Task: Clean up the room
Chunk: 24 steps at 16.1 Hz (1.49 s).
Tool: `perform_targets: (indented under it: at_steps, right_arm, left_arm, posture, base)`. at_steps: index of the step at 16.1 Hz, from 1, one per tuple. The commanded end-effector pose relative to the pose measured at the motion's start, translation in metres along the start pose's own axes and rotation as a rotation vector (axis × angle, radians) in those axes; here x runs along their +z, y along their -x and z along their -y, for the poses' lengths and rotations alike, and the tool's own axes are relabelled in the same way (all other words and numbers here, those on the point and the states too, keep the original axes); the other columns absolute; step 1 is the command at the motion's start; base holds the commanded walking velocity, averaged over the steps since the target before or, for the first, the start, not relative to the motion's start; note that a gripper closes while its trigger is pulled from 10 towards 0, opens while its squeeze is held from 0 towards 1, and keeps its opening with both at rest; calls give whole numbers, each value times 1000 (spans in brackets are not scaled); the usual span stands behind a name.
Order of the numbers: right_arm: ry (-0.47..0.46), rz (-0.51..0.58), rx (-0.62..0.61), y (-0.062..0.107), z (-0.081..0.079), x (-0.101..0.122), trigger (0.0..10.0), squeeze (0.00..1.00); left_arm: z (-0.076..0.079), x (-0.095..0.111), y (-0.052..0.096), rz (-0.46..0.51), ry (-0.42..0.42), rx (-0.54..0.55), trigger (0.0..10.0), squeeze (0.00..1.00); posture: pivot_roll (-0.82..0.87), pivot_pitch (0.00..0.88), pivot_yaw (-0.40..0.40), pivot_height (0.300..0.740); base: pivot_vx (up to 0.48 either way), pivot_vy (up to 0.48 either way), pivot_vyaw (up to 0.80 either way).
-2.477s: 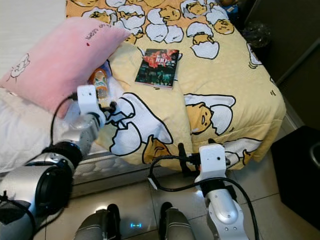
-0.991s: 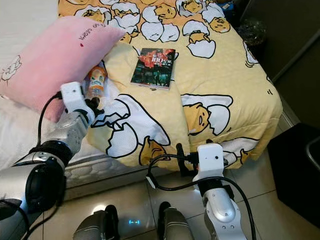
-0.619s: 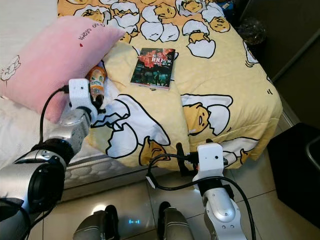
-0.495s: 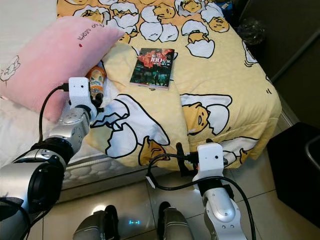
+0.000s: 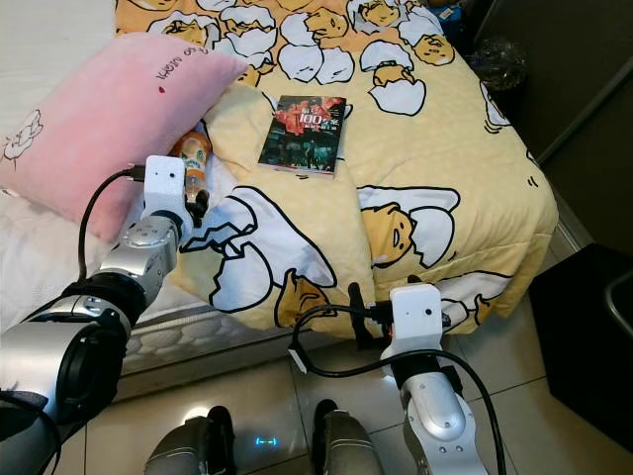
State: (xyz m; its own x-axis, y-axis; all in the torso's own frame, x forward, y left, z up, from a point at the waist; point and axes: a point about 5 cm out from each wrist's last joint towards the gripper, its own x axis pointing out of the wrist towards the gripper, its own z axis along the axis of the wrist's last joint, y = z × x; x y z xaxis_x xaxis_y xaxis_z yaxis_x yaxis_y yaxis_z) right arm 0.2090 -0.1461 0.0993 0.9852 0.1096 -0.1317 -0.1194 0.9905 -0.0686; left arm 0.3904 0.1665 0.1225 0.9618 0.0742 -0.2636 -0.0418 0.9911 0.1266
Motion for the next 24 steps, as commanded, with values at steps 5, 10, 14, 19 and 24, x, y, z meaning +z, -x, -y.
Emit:
perform_targets:
  at_steps: [5,10,14,19,24]
  right_arm:
    - [-49,-48,147,12,-9,-11,10000,0]
    - [-17,-57,301,16,-20,-12,10000,0]
    - [12,-41,300,15,-19,-12,10000,0]
    - [15,-36,305,17,-23,-11,10000,0]
    - [18,-41,305,14,-25,-13,10000,0]
  left_arm:
    - [2,-26,4,-115,63,-21,10000,1000]
    - [7,-30,5,-132,67,-19,10000,0]
    - [4,-29,5,-116,80,-3,10000,0]
    - [-3,-43,8,-171,234,38,0,0]
    - [-2,-44,8,-168,201,8,0,0]
  posture:
    - [-298,211,-65,740]
    - [-320,215,-64,740]
    - [-326,222,-63,740]
    - [-320,225,-65,740]
    - [-307,214,-64,740]
  base:
    - [0,0,0]
    - [0,0,0]
    - [0,0,0]
    - [0,0,0]
    - [0,0,0]
